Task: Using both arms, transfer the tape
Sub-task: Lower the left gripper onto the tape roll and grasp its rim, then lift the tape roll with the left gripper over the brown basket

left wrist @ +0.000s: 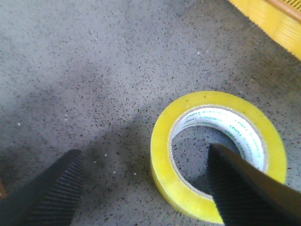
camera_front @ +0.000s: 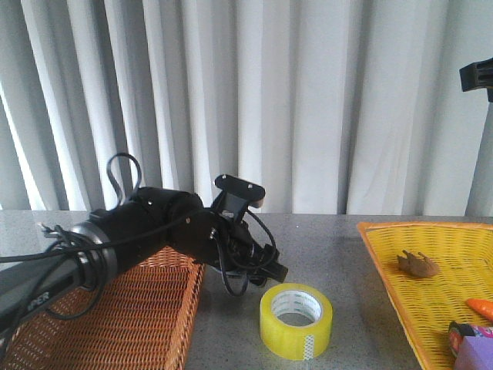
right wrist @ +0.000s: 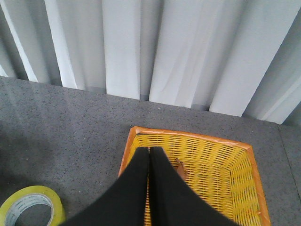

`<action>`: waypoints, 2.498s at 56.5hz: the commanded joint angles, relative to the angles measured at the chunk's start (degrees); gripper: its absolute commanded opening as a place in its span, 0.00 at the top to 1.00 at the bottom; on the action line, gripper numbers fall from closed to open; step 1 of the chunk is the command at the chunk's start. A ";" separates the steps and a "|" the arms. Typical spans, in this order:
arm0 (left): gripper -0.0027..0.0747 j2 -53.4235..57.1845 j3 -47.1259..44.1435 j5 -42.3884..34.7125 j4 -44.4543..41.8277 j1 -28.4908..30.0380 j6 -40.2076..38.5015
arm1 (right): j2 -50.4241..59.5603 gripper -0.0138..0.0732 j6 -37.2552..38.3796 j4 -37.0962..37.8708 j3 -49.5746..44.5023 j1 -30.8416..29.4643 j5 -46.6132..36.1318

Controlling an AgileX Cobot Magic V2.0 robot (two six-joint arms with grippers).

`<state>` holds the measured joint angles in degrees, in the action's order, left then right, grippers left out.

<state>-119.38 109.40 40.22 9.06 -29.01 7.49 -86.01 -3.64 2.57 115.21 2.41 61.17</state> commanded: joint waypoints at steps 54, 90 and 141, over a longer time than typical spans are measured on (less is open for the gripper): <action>0.33 -5.18 1.52 -8.08 2.85 -2.98 -10.17 | 1.65 0.85 0.12 0.18 1.57 -0.36 -3.45; 0.97 0.97 1.52 -11.33 -0.55 -2.98 -10.77 | 1.65 0.85 0.12 0.18 1.57 -0.36 -3.44; 0.97 20.28 0.65 5.67 -7.61 19.35 -6.71 | 1.65 0.85 0.12 0.18 1.57 -0.36 -3.44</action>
<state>-100.32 108.99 49.33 0.46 -10.35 0.75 -86.01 -3.62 2.57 115.21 2.41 61.60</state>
